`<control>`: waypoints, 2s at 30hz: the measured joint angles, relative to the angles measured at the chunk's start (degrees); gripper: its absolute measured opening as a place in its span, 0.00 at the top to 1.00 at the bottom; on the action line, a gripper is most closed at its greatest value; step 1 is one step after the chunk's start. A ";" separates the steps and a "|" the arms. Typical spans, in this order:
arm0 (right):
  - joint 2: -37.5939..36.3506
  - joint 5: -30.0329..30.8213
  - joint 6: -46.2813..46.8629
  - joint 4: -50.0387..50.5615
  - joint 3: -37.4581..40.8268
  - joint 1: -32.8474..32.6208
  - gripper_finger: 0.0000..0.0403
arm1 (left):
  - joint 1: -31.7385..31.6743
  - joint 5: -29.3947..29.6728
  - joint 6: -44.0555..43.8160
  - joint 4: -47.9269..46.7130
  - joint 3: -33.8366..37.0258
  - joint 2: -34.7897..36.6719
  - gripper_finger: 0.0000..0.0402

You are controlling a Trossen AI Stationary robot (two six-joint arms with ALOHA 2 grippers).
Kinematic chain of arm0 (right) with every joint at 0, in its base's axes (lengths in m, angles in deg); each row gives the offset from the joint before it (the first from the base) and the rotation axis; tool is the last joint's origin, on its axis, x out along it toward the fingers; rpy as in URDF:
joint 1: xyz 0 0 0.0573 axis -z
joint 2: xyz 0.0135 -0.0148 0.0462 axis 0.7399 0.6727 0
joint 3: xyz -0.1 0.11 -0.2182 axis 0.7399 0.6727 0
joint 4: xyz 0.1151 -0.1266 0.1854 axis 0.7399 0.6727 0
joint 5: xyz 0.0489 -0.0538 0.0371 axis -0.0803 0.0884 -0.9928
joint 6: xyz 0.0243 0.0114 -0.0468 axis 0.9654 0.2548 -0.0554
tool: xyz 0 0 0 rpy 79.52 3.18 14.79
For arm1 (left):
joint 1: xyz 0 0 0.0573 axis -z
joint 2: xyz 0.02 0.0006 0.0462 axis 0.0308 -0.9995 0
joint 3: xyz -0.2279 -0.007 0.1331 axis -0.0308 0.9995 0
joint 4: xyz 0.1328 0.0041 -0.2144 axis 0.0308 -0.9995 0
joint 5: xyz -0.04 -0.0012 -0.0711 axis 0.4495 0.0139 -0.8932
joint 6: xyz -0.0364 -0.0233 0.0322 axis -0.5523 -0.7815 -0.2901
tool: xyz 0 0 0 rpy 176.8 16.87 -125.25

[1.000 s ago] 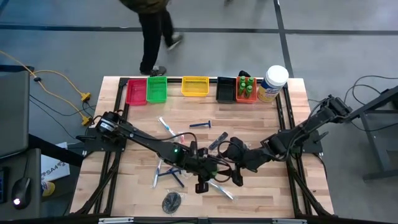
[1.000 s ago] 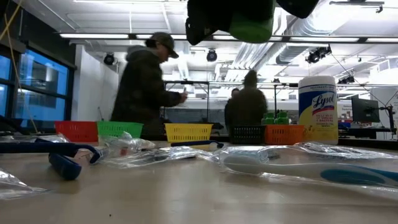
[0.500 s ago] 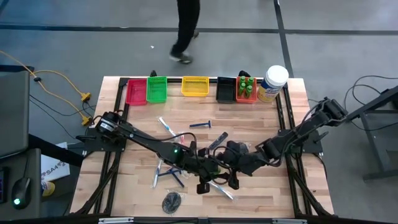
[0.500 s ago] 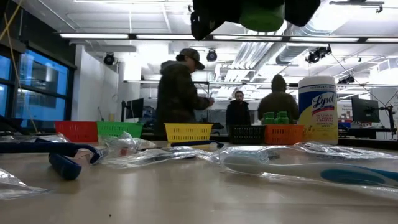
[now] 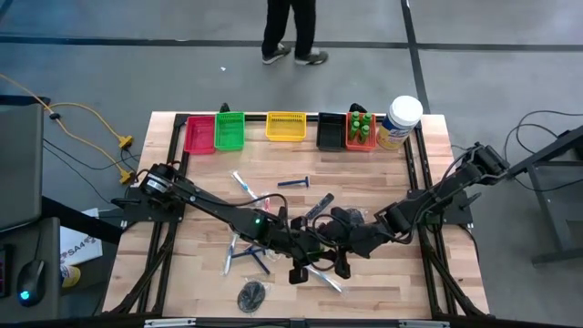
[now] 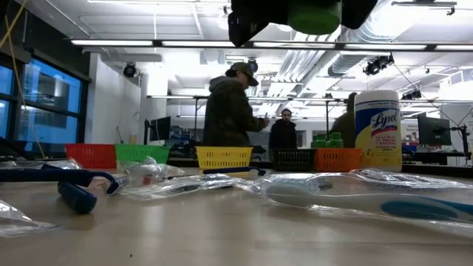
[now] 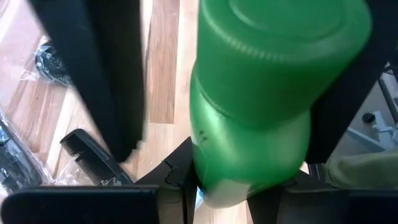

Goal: Pick & Place Travel size toiletries
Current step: Put the green shampoo bottle into the orange bin

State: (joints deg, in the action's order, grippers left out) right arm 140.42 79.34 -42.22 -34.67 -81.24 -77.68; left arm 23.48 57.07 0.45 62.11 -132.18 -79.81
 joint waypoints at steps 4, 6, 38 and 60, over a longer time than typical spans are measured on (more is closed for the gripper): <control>0.00 -0.67 -0.82 0.03 0.00 0.01 0.60 | 0.00 1.18 -0.01 0.12 0.00 0.00 0.77; 0.00 -0.89 -1.03 0.02 0.00 -0.02 0.63 | 0.00 1.21 -0.01 0.53 0.00 0.00 0.77; -3.09 -0.72 1.51 11.13 0.02 0.09 0.79 | -1.12 0.67 -6.43 -6.61 0.02 1.31 0.36; -27.61 24.26 20.11 60.19 0.02 5.65 0.79 | -3.17 20.83 -19.41 -15.15 11.44 9.06 0.35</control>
State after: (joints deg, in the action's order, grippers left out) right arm 112.81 103.60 -22.11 25.52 -81.21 -72.04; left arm 20.31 77.89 -18.95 46.96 -120.74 -70.74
